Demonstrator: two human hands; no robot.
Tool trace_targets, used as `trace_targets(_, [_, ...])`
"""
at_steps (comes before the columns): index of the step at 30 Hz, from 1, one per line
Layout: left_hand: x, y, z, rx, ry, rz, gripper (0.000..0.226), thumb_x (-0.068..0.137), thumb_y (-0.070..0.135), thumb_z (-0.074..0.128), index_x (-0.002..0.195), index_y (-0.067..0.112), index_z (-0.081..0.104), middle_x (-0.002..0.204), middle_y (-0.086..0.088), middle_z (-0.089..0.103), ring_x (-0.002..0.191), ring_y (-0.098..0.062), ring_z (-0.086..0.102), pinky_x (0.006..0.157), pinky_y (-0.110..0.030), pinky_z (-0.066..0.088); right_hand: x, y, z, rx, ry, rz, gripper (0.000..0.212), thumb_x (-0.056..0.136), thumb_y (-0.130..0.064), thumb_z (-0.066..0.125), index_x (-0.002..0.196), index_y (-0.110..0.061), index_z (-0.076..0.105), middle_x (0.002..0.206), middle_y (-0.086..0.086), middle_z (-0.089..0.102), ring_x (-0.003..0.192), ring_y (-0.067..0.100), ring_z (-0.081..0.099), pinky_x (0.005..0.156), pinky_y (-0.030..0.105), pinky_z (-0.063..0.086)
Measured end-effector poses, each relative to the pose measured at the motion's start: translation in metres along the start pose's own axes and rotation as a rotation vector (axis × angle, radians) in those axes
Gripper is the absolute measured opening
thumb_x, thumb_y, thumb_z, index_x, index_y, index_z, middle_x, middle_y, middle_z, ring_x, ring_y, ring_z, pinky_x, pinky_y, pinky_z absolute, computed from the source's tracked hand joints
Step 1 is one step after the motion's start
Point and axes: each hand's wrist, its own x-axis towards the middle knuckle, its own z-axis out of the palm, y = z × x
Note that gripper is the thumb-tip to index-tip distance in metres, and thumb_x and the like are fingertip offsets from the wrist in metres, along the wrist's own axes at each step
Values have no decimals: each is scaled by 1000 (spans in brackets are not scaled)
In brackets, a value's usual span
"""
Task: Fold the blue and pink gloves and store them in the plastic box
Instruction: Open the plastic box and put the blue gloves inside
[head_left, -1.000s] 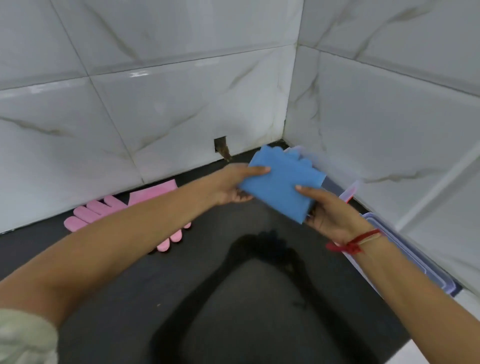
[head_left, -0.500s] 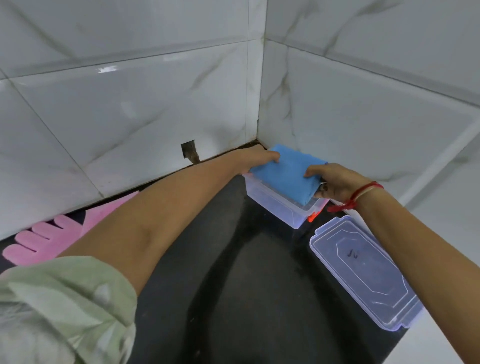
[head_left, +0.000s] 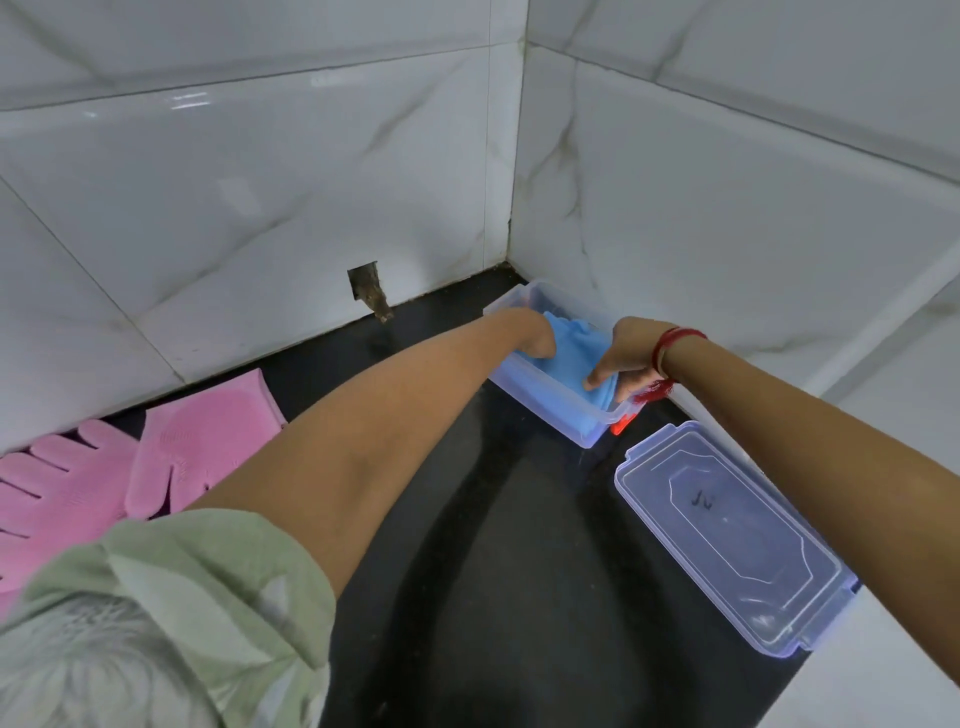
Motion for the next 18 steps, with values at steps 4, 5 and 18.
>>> trace_targets(4, [-4,0,4,127,121,-22,37,93,23,50,128,10,50,122,-8,57,114,-25,53,96,-35,43,-7,-10,7,-556,489,-135,47,69,-32,79,104,-5,62,103,17,65,90,33,63,68,33,45])
trace_targets(5, [-6,-1,3,188,225,14,32,92,19,50,123,10,54,119,-9,58,111,-26,55,90,-35,44,-7,-11,11,-573,541,-179,45,72,-30,77,106,-5,61,105,16,64,93,34,63,69,34,46])
trace_targets(18, [-11,-1,17,111,55,90,37,99,27,42,131,11,50,130,-10,56,120,-26,50,108,-37,35,14,-22,43,-603,40,-99,42,99,-16,41,139,-5,38,140,18,47,124,33,50,108,39,38])
